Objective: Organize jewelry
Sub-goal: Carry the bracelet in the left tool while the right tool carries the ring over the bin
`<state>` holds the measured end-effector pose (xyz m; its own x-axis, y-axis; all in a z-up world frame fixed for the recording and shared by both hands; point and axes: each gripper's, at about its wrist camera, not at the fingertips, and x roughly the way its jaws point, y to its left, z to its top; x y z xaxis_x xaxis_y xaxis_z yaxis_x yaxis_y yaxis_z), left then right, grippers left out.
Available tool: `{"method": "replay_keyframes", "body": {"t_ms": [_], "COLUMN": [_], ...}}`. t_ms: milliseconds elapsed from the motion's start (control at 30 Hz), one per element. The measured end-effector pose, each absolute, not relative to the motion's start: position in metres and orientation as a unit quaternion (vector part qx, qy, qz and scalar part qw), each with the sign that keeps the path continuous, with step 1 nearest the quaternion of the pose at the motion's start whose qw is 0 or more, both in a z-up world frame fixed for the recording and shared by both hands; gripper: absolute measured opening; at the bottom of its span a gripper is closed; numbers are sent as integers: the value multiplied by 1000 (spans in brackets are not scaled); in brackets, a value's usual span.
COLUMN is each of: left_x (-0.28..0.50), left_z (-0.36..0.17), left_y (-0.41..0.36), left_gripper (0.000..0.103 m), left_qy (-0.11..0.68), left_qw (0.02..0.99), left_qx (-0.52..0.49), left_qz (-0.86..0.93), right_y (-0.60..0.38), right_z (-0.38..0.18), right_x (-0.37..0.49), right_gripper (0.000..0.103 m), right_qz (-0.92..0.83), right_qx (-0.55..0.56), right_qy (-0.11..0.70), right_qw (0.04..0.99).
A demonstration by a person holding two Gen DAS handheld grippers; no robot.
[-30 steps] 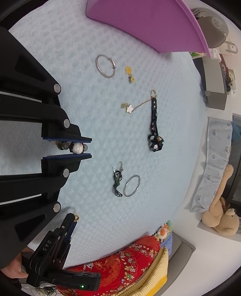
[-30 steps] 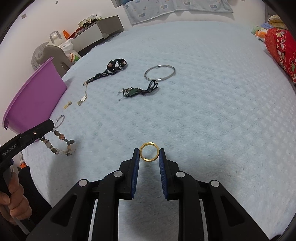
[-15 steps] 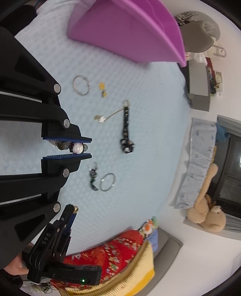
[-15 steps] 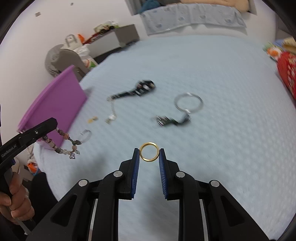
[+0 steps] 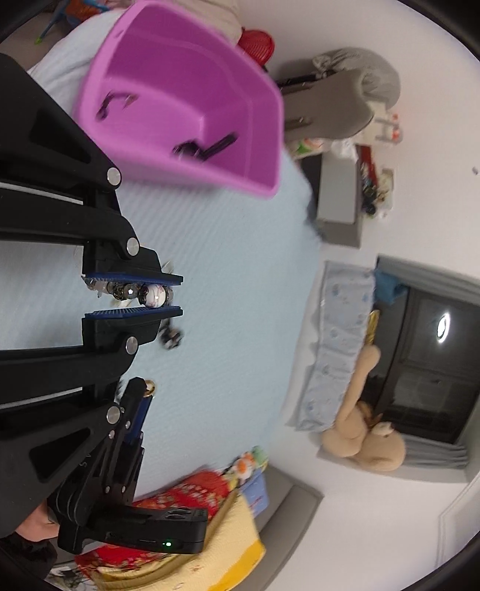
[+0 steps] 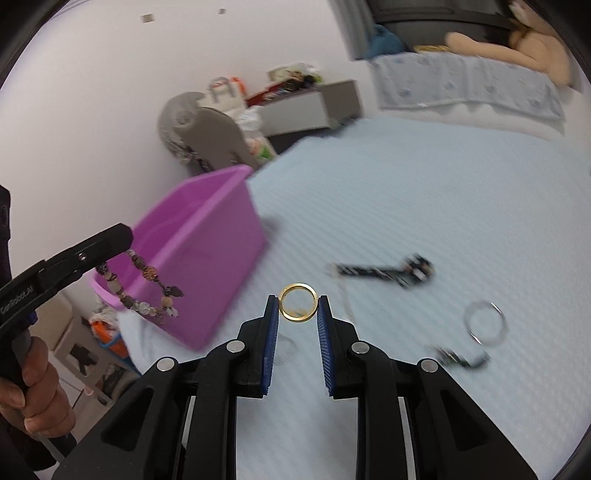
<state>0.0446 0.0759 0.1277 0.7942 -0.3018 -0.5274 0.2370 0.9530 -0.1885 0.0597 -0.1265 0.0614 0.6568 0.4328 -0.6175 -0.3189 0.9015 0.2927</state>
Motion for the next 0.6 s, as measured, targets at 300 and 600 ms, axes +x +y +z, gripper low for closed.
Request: {"method": "replay_keyframes", "body": {"t_ms": [300,600], "left_x": [88,127], "left_z": [170,139], "left_y": [164,243], "left_gripper": [11,11], "left_qy": [274,318], "left_qw": [956,944], "left_qx": [-62,-86], "left_qz": [-83,-5], "right_y": [-17,75], "right_z": [114,109], "right_x": [116,177], "right_gripper": [21,21], "right_qz": [298,346], "right_qx": [39,0], "right_qy": [329,365], "right_qw": [895,864]}}
